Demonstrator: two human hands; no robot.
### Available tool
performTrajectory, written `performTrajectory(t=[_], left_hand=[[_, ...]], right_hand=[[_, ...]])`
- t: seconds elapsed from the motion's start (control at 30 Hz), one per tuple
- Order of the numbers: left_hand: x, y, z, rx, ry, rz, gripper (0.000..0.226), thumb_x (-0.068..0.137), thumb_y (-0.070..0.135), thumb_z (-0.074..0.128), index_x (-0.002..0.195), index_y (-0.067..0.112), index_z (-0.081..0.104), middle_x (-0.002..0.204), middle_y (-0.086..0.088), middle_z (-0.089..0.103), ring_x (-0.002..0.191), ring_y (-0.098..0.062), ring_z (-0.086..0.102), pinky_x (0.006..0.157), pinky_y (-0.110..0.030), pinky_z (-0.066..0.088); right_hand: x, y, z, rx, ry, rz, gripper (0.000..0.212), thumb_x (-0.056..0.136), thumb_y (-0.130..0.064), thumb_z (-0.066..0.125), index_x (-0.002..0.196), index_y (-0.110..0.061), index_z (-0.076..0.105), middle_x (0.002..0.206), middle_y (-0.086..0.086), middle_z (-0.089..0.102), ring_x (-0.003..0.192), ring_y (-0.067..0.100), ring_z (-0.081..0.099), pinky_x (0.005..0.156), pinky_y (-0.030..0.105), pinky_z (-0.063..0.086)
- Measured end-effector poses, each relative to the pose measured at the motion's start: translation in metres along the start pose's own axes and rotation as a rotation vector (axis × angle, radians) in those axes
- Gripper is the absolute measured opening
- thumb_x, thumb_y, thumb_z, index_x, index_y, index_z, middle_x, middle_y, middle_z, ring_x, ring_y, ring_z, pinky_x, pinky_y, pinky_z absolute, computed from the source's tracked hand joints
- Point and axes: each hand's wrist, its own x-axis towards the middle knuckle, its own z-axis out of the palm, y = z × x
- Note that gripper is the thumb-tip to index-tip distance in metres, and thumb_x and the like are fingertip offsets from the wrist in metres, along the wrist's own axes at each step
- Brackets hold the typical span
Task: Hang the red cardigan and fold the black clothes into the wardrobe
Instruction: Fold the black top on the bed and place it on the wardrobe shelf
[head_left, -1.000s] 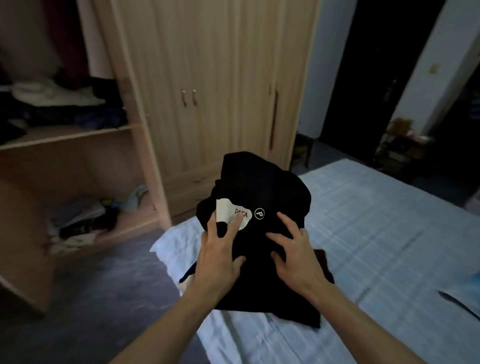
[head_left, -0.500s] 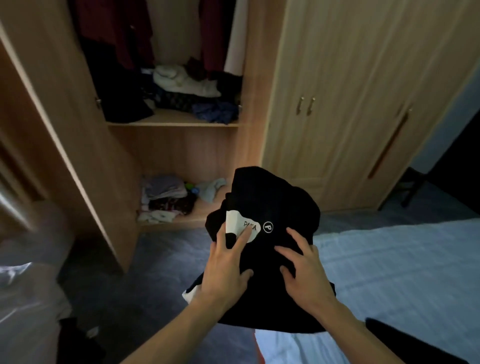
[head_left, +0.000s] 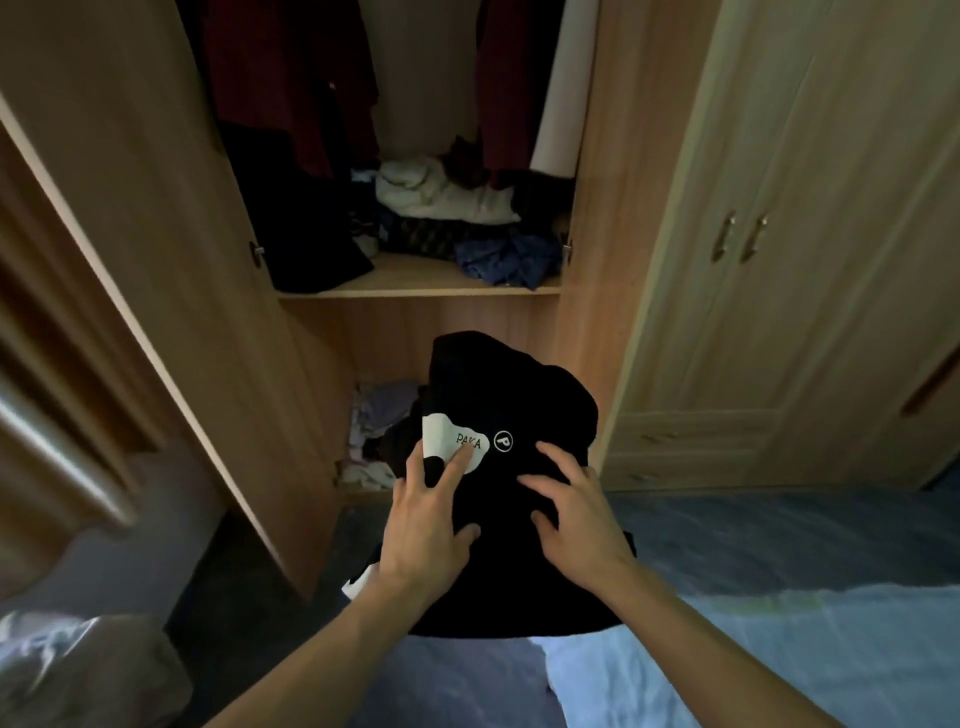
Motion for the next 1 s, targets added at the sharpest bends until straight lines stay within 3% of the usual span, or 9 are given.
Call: performTrajectory(t=[0.3,0.57,0.8,1.0], left_hand=[[0.134,-0.069,0.009,-0.034,-0.03,-0.073,0.094,0.081,0.03,0.079,0.152,0.046,0.02,0.161,-0.009,0.008,0.141,-0.035,0.031,0.109,-0.041,0.04],[0.252,-0.147,0.034,-0.113,-0.153,-0.062,0.096,0.079,0.032,0.08,0.151,0.049,0.019,0.16,-0.007,0.009,0.136,-0.034,0.038,0.11,-0.043,0.041],[0.344,-0.172,0.073,-0.14,-0.27,-0.074,0.096,0.078,0.033,0.08,0.149,0.053,0.019,0.157,-0.006,0.012,0.134,-0.034,0.041,0.109,-0.043,0.042],[0.426,-0.177,0.114,-0.093,-0.347,-0.13,0.096,0.08,0.034,0.078,0.151,0.05,0.017,0.16,-0.009,0.008,0.138,-0.036,0.037,0.114,-0.046,0.035]], right_hand=[[0.148,0.008,0.043,-0.079,-0.053,-0.015,0.045,0.09,-0.012,0.065,0.131,-0.029,0.062,0.159,-0.012,0.024,0.133,0.02,0.036,0.107,0.019,0.024],[0.256,0.018,0.098,-0.108,-0.118,0.105,0.042,0.09,-0.013,0.065,0.129,-0.03,0.063,0.158,-0.012,0.025,0.136,0.022,0.037,0.112,0.026,0.032],[0.33,0.064,0.129,-0.082,-0.139,0.209,0.039,0.089,-0.011,0.066,0.124,-0.028,0.066,0.158,-0.011,0.025,0.136,0.023,0.038,0.112,0.028,0.038],[0.402,0.127,0.154,-0.053,-0.165,0.222,0.037,0.088,-0.009,0.065,0.12,-0.027,0.069,0.157,-0.008,0.029,0.133,0.023,0.04,0.105,0.019,0.034]])
